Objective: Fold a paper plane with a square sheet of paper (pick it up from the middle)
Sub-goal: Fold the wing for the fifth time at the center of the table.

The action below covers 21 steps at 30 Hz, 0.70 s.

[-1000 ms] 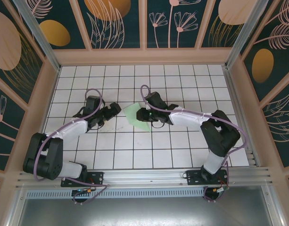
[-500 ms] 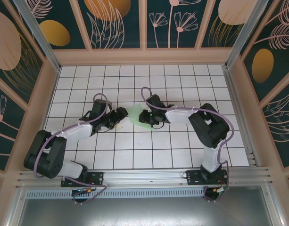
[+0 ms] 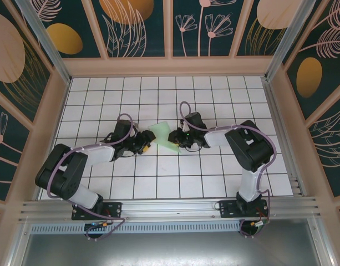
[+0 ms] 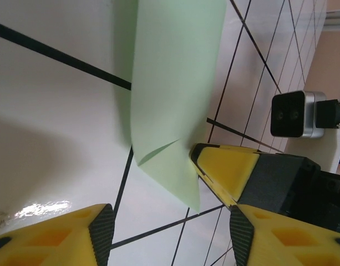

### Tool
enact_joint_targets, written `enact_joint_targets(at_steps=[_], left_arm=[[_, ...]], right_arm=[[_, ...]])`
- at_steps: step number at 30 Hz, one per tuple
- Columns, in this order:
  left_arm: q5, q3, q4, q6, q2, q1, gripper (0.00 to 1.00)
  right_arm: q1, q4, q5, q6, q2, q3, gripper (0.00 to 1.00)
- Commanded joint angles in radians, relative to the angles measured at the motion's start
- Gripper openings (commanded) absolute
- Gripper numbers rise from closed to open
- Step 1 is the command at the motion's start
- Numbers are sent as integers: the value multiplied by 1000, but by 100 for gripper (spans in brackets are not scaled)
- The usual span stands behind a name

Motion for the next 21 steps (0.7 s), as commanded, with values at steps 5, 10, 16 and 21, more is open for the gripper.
enact_joint_targets(at_steps=[5, 10, 16, 21], left_arm=[[25, 30, 49, -22, 59, -8, 50], [33, 62, 50, -18, 107, -8, 44], [72, 93, 100, -27, 167, -12, 37], [99, 100, 137, -41, 222, -14, 35]], right_arm=[[-22, 19, -63, 29, -9, -59, 29], [-27, 37, -80, 32, -1, -67, 29], [-30, 40, -86, 31, 3, -68, 29], [-32, 64, -118, 41, 5, -69, 29]])
